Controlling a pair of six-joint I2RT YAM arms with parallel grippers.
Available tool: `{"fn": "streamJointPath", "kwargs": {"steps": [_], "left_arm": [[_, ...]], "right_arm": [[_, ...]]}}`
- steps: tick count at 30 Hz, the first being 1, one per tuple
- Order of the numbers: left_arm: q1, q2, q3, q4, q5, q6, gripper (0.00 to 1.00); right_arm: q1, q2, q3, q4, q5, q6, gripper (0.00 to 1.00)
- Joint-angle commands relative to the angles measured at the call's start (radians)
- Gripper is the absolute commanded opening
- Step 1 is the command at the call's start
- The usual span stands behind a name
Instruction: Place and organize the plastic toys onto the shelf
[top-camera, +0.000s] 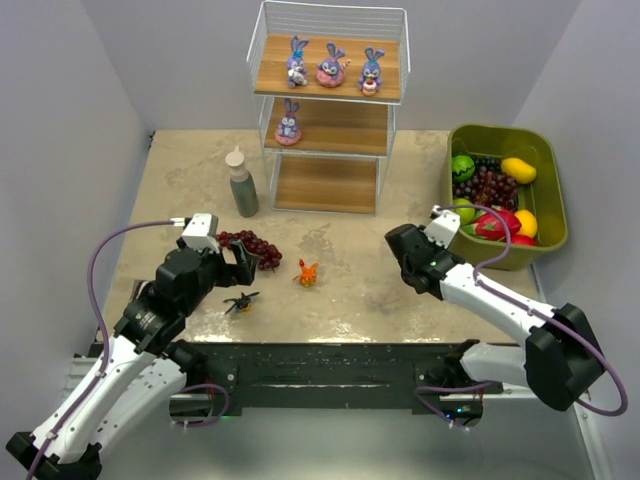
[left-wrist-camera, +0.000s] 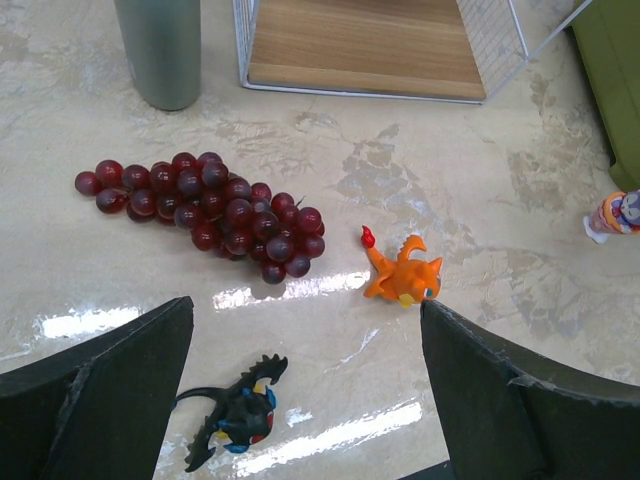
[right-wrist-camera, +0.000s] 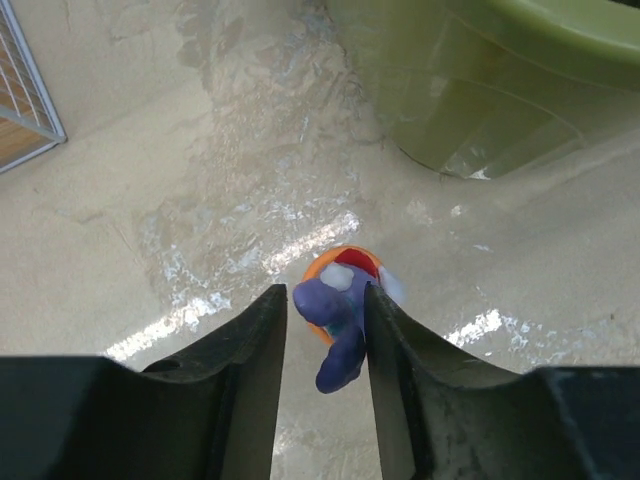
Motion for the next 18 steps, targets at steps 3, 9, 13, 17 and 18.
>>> {"fn": "streamJointPath", "kwargs": {"steps": [3,9,13,17,18], "left_arm": [[0.001,0.0,-0.006,0.018,-0.013,-0.004,0.99],[0.001,0.0,-0.004,0.018,-0.018,-0.004,1.0],[0.001,0.0,0.014,-0.01,-0.052,-0.026,1.0],[0.001,0.004,0.138,-0.105,-0.061,-0.041,1.0],[0.002,0.012,0.204,-0.129,-0.066,-0.043,1.0]], "right_arm": [[-0.005,-0.021,0.033,0.043,-0.021,-0.07,0.1],[-0.006,-0.092,0.017,0.131,-0.101,-0.191,0.0],[-0.005,-0.16,-0.003,0.252,-0.286,-0.3,0.0],[0.003,-0.122,0.026,0.341,-0.428,-0.349,0.0],[0.024,-0.102,0.055,0.346,-0.438,-0.37,0.0]]}}
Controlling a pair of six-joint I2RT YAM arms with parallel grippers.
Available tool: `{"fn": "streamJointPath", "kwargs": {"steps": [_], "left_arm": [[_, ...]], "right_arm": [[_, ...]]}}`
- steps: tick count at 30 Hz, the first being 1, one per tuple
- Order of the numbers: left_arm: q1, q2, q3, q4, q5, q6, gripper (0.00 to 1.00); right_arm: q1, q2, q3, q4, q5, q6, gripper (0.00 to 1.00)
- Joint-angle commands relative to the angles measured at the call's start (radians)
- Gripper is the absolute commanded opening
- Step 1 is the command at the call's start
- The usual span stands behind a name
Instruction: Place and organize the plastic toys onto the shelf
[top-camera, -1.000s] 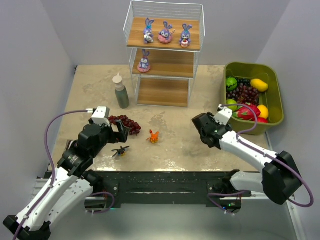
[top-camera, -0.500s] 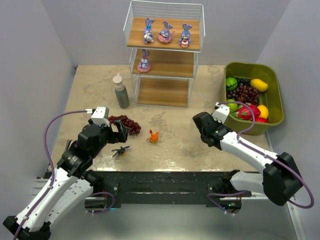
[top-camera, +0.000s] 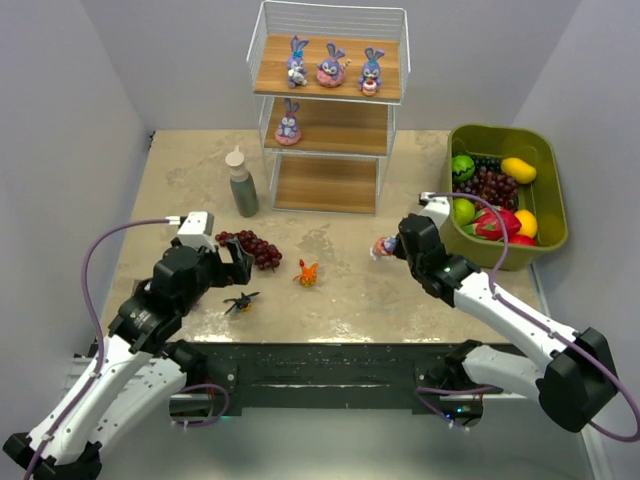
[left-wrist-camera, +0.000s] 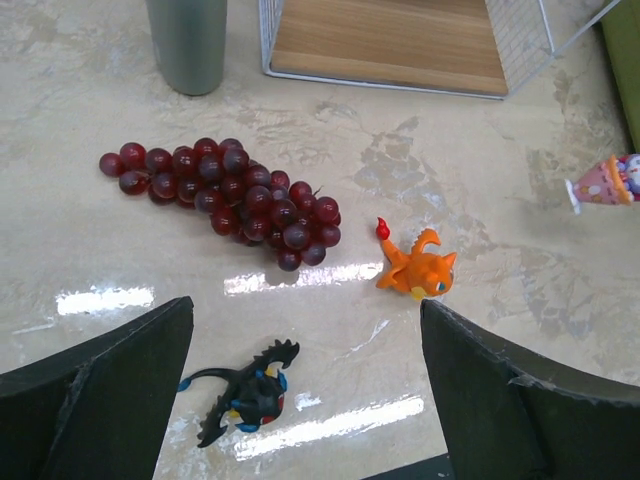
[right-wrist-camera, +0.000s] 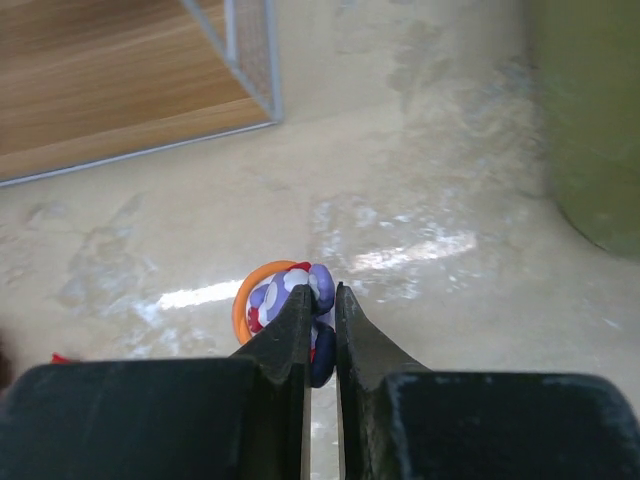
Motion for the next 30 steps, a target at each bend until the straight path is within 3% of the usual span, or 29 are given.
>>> {"fn": "streamJointPath", "kwargs": {"steps": [1,6,12,18,30], "left_arm": [[0.001,0.011,0.201,-0.102,-0.035,-0.021,1.0],[0.002,0.025,0.356,-0.202,-0.042,-0.018,1.0],[0.002,0.021,0.421,-0.195,-0.013,-0.034,0.99],[0.002,0.05,0.41,-0.166,-0.026,-0.042,1.0],[0.002,0.053,0.355,-0.132,-0.009,-0.048,1.0]], "right_arm": [[0.045,0.058,0.068,0.146,-0.162,-0.111,0.0],[0.172,0.182,0.163,0.177,-0.127,-0.293,0.0],[0.189,0.248,0.163,0.265,-0.273,-0.559,0.0],[0.211,0.302,0.179,0.272,-0.318,-0.735,0.0],[0.277,0.346,0.09,0.402,-0.179,-0.877,0.0]]}}
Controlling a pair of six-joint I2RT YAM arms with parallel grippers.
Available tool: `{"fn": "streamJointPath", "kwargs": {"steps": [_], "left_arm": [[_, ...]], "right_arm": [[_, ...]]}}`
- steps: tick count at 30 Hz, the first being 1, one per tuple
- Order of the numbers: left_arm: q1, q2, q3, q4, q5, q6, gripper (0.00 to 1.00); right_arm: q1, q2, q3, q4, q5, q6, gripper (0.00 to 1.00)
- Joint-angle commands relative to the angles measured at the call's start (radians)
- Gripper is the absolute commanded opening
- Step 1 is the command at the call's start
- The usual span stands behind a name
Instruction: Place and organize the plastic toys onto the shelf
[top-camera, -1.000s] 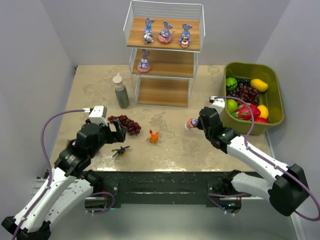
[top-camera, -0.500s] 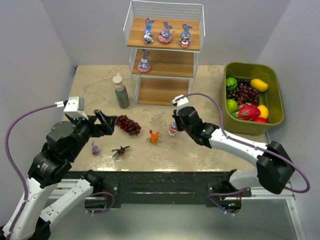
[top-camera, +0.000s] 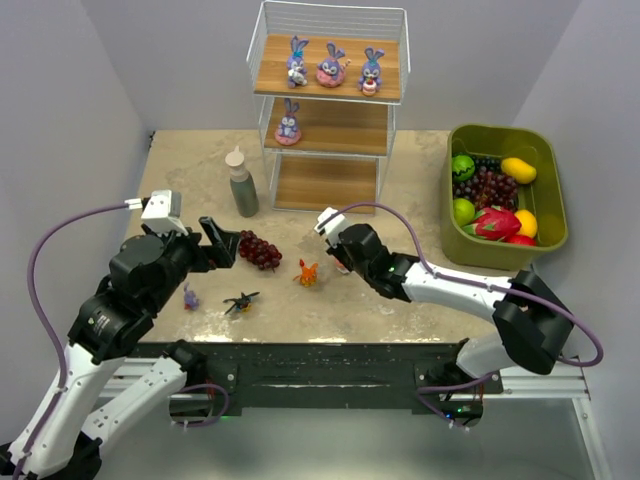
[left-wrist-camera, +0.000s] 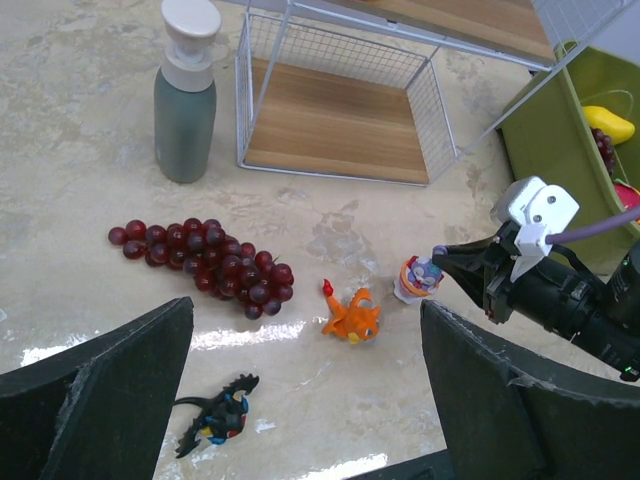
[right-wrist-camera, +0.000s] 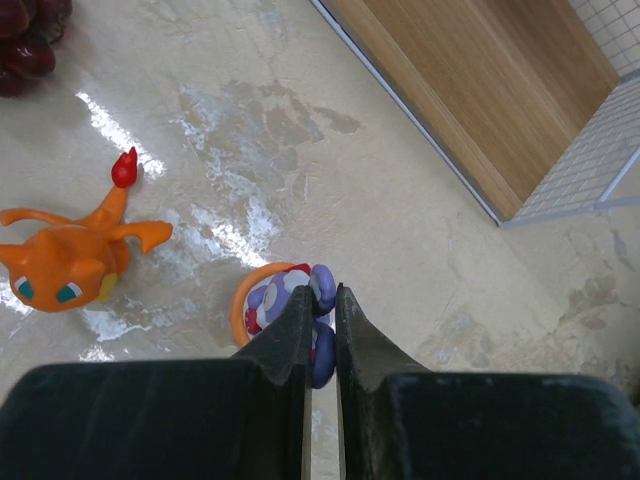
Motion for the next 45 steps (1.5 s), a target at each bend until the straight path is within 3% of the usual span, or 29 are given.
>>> {"fn": "streamJointPath", "kwargs": {"steps": [1,10,14,15,18,25,28,36,42,45], "left_arm": [[0.002,-0.002,-0.007,0.034,0.008,-0.009,1.0],[0.002,-0.02,0.0,0.029,0.0,0.007,0.99],[0.001,-0.028,0.006,0.026,-0.006,0.015,1.0],[0.001,-0.028,0.006,0.025,-0.007,0.018,0.99],[0.001,-0.03,0.008,0.022,-0.007,0.02,1.0],[0.001,-0.036,0.006,0.017,-0.016,0.023,0.99],[0.001,-0.045,0.0,0.019,-0.018,0.018,0.99],[0.001,-0.077,-0.098,0.104,0.059,-0.052,1.0],[0.002,-0.097,-0.199,0.16,0.092,-0.077,1.0],[0.001,-0.106,-0.228,0.163,0.091,-0.071,1.0]], "right_arm": [[0.003,-0.021,-0.031,0.117,0.053,-0.058,0.0],[0.011,-0.035,-0.081,0.172,0.083,-0.081,0.02],[0.03,-0.07,-0.117,0.206,0.098,-0.082,0.28],[0.032,-0.078,-0.12,0.208,0.101,-0.079,0.42],[0.044,-0.108,-0.129,0.208,0.101,-0.069,0.6],[0.05,-0.2,-0.111,0.151,0.079,-0.004,0.78],[0.054,-0.24,-0.071,0.067,0.15,0.107,0.82],[0.061,-0.351,-0.071,-0.125,0.214,0.67,0.93],[0.141,-0.36,-0.212,-0.076,0.308,0.94,0.98],[0.199,-0.28,-0.23,-0.044,0.378,1.023,0.98]]}}
